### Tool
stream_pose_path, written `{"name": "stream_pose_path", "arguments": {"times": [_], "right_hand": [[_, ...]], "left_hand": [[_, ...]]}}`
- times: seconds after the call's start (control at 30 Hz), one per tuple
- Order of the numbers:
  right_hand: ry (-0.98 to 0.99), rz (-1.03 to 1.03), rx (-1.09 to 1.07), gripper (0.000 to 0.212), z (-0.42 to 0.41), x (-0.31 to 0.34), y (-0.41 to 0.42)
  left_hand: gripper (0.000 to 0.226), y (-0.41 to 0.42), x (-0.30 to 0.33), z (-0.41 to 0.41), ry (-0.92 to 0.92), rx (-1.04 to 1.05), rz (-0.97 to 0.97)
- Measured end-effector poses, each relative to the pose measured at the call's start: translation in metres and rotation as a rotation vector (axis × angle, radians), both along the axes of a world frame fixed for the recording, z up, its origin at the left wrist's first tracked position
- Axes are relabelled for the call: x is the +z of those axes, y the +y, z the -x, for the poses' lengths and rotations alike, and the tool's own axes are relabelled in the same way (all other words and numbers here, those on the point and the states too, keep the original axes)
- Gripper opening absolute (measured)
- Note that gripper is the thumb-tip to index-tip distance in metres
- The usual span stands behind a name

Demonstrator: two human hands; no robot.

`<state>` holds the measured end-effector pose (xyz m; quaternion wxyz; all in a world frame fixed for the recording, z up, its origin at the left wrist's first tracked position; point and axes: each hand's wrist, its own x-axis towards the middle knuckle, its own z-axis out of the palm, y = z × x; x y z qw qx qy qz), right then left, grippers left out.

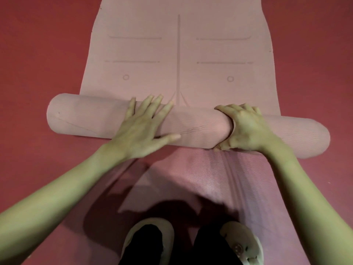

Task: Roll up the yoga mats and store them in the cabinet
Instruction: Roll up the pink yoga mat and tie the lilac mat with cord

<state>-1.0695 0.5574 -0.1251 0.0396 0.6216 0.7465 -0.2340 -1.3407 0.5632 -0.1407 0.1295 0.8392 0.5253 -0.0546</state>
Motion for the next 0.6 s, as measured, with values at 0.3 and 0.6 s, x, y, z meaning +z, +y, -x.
{"name": "stream_pose_path", "arguments": {"times": [0.3, 0.6], "right_hand": [[0.111, -0.249, -0.058, 0.077, -0.001, -0.018, -0.014], [-0.123, -0.555, -0.133, 0.052, 0.007, -0.040, 0.029]], "left_hand": [[0.079, 0.063, -0.003, -0.013, 0.076, 0.041, 0.036], [0.074, 0.036, -0.013, -0.012, -0.012, 0.041, -0.188]]}}
